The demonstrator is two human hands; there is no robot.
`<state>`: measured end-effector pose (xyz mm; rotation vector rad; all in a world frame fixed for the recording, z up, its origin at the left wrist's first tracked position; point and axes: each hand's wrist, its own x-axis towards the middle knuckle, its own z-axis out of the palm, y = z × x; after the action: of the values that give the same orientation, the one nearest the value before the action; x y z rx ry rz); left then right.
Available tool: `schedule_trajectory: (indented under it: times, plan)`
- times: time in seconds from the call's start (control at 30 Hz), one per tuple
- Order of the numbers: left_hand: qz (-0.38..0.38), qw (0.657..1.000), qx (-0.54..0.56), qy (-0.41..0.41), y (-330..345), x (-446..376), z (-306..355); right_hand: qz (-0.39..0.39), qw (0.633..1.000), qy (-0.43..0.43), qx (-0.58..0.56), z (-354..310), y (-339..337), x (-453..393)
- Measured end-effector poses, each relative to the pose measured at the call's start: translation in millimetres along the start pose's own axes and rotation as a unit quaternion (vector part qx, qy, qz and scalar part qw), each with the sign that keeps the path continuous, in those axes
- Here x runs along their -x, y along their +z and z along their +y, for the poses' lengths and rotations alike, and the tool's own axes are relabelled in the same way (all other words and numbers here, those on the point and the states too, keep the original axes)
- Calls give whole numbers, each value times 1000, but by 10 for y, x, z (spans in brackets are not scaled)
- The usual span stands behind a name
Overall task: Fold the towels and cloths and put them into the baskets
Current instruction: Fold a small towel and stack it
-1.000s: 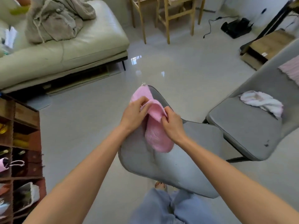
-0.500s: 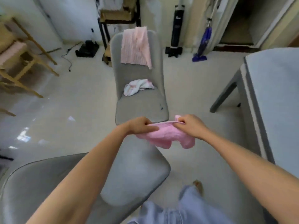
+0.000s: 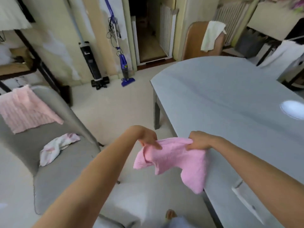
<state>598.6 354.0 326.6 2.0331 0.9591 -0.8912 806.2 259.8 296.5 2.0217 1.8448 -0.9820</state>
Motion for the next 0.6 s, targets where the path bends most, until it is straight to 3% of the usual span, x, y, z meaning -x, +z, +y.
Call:
schedule_trajectory:
  times: [0.07, 0.13, 0.27, 0.33, 0.43, 0.5, 0.6]
  plan:
    - [-32, 998, 42, 25, -230, -218, 278, 43, 988, 26, -143, 316, -104, 18]
    - [-9, 998, 18, 63, -460, -440, 611, 112, 965, 82, -224, 662, -195, 58]
    - [-16, 993, -22, 112, -800, -957, 1170, 104, 955, 187, -207, 1219, -199, 128]
    - [-66, 983, -120, 120, -936, -1231, 1365, 58, 956, 236, -167, 1424, -163, 157]
    - [-105, 932, -336, 91, -1160, -1650, 1596, 45, 933, 329, -136, 1618, -143, 197]
    - [-39, 897, -425, 111, -1308, -1887, 1758, 107, 895, 411, -137, 1689, -102, 192]
    - [132, 861, -457, 179, -1581, -2110, 1956, 184, 807, 545, -133, 1721, -105, 151]
